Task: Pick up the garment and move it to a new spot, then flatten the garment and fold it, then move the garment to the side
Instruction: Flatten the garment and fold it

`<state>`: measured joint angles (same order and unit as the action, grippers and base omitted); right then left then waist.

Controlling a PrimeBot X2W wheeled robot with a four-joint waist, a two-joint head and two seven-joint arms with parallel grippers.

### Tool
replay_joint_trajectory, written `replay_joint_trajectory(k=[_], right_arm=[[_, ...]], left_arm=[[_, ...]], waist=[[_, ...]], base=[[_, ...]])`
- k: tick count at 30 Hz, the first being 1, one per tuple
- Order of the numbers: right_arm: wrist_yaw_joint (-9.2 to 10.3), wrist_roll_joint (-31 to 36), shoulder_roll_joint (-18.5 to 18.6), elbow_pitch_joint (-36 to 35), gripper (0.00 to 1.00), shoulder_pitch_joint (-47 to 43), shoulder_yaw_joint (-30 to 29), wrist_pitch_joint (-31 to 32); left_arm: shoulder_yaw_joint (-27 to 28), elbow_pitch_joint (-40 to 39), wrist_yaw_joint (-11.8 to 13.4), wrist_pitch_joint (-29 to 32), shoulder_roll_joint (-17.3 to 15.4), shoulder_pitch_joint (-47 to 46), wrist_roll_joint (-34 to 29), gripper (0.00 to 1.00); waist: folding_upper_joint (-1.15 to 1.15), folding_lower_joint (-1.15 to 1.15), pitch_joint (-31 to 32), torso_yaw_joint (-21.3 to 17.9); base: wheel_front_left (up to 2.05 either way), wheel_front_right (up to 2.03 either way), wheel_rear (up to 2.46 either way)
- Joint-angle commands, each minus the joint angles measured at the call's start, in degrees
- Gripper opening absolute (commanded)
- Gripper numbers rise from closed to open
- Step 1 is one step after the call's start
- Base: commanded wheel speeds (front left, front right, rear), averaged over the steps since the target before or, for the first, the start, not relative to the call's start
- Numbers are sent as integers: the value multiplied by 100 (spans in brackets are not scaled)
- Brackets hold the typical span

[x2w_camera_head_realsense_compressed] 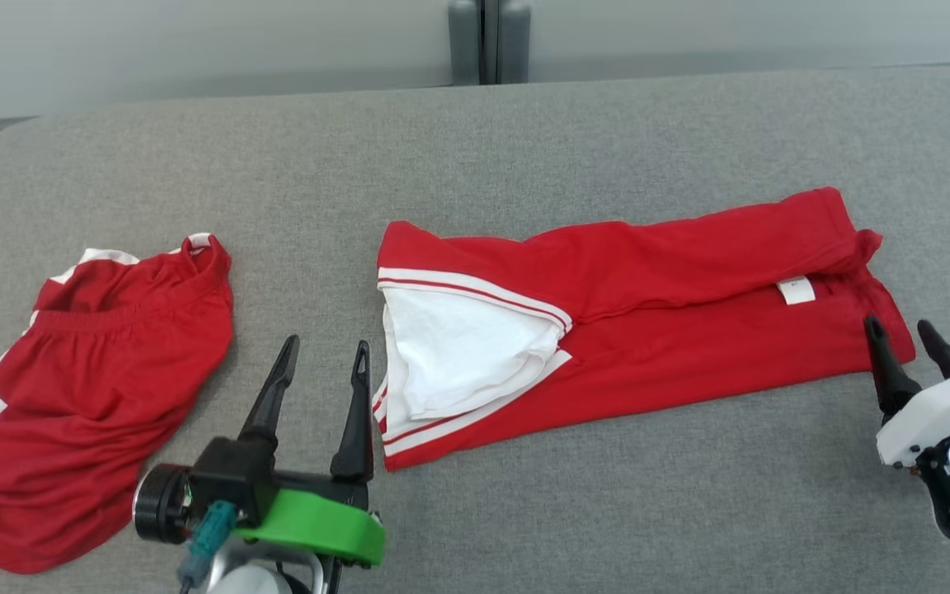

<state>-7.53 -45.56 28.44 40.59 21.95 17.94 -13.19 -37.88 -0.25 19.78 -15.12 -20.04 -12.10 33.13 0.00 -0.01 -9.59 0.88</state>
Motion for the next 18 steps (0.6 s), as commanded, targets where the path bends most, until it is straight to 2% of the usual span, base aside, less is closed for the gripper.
replay_joint_trajectory(k=[1, 4, 9, 18], right_arm=[[9, 29, -67, -37, 100, -204, -76, -60], [9, 27, -135, -67, 100, -424, -242, -90], [9, 96, -106, 41, 100, -482, -600, -49], [9, 565, -22, 827, 100, 377, -1227, 357]], left_arm=[[136, -83, 4, -1, 70, 302, -297, 100], [354, -198, -65, -1, 225, 699, -756, 100], [569, -251, -348, -2, 550, 1116, -1211, 100], [728, -117, -803, -2, 1001, 1223, -1809, 100]], waist=[[0, 1, 319, -34], [0, 1, 385, 34], [0, 1, 355, 304], [0, 1, 163, 910]], base=[[0, 0, 0], [0, 0, 0], [0, 0, 0], [0, 0, 0]])
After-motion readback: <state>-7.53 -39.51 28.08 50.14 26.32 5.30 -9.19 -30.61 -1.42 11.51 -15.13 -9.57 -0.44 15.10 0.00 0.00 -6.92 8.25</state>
